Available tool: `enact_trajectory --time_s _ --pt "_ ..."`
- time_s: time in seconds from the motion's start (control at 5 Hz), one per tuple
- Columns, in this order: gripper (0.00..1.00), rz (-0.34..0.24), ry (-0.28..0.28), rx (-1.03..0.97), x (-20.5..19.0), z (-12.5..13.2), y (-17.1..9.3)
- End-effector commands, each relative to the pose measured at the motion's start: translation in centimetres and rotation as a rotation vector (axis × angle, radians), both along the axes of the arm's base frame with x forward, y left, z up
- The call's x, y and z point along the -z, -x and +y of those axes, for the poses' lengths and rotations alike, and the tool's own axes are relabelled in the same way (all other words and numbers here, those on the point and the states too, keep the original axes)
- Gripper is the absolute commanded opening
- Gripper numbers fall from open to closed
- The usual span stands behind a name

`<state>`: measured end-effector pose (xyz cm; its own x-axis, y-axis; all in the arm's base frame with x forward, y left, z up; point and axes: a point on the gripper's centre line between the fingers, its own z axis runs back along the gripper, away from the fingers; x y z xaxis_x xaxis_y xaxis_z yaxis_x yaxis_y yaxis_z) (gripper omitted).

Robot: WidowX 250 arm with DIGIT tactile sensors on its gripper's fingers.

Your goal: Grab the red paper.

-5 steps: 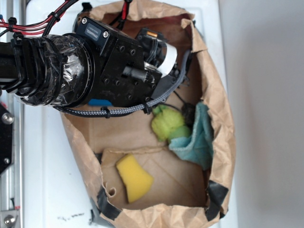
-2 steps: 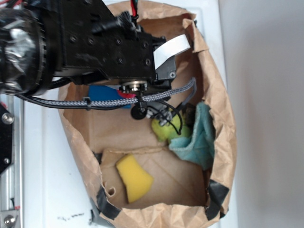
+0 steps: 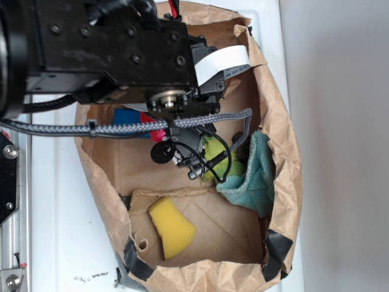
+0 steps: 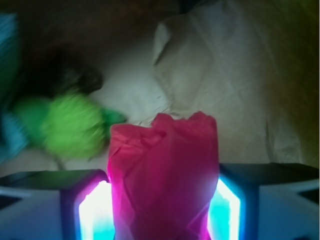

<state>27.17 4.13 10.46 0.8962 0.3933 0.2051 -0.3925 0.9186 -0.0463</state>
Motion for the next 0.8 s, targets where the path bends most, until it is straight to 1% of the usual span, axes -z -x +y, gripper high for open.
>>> enact_trajectory --time_s 0.0,0.2,0.4,0.6 --pt "0.00 -0.097 -0.020 0.181 -4.5 -1.8 -1.7" --pt "0.00 -0.084 0.006 0.268 -5.4 -2.8 -2.0" --pt "0.00 -0.075 0.001 0.340 -7.0 -3.2 -1.7" --pt "0.00 -0.049 0.031 0.389 -8.7 -2.4 -1.2"
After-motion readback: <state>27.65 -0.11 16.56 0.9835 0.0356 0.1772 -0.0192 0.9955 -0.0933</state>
